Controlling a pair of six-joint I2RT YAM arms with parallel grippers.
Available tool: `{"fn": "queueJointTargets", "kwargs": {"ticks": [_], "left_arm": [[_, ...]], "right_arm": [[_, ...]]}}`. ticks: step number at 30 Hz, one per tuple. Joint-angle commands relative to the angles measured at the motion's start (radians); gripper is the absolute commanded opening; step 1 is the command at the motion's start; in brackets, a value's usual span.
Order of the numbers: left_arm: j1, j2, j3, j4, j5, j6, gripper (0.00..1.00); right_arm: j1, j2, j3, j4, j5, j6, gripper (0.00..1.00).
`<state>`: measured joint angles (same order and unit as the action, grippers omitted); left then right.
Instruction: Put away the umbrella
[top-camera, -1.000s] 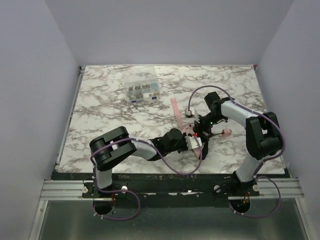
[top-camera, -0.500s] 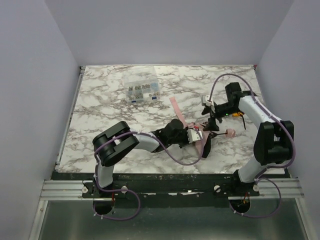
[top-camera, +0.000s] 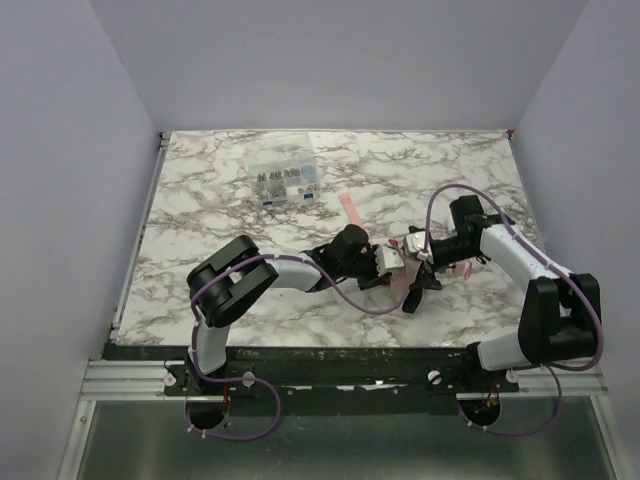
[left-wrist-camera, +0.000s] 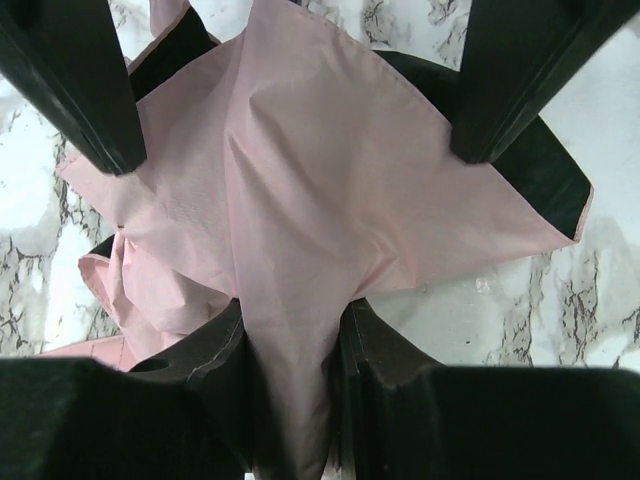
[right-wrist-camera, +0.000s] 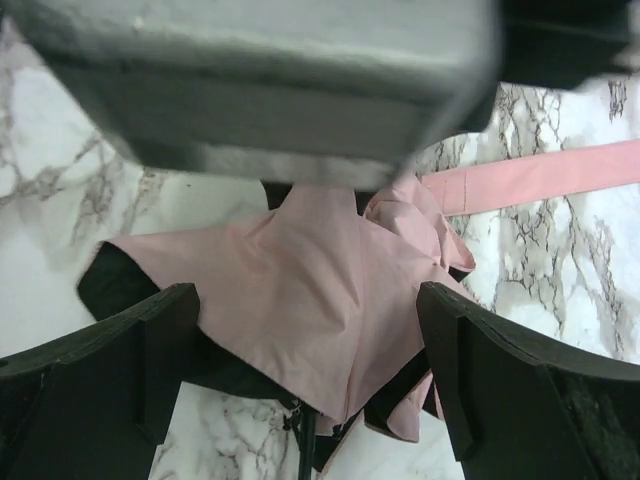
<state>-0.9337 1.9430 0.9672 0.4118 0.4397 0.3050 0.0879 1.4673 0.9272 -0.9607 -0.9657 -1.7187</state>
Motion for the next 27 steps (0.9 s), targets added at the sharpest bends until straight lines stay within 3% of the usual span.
{"fn": "queueJointTargets", "kwargs": {"ticks": [1,7,9,12,15,17,20,22,24,27], "left_arm": [[0.012,0.139,-0.054,-0.442,0.035,-0.066,0.0],[0.053,0.129,-0.039,-0.48,0.117,-0.127,0.0],[0.07,0.134,-0.02,-0.511,0.157,-0.157,0.0],[0.102,0.134,-0.004,-0.541,0.212,-0.228,0.0],[0.127,0.11,-0.015,-0.527,0.242,-0.298,0.0],[0.145,0.094,-0.027,-0.513,0.258,-0.352,0.0],[0.151,0.089,-0.037,-0.523,0.229,-0.359,0.0],[0.157,0.097,-0.039,-0.525,0.223,-0.363,0.0],[0.162,0.09,-0.052,-0.511,0.218,-0.37,0.0],[0.173,0.078,-0.063,-0.505,0.23,-0.373,0.0]], "right_arm": [[0.068,-0.039,-0.117,0.379,0.173,0.18,1.0],[0.105,0.003,-0.28,0.553,0.389,0.134,0.96],[0.139,0.019,-0.308,0.567,0.453,0.128,0.88],[0.221,0.044,-0.329,0.566,0.545,0.155,0.67],[0.28,0.074,-0.328,0.545,0.601,0.185,0.55],[0.291,0.087,-0.307,0.498,0.609,0.193,0.57],[0.29,0.063,-0.312,0.481,0.613,0.179,0.8],[0.291,0.047,-0.322,0.478,0.608,0.159,0.87],[0.291,0.049,-0.312,0.469,0.611,0.161,0.86],[0.291,0.096,-0.293,0.467,0.658,0.163,0.73]]}}
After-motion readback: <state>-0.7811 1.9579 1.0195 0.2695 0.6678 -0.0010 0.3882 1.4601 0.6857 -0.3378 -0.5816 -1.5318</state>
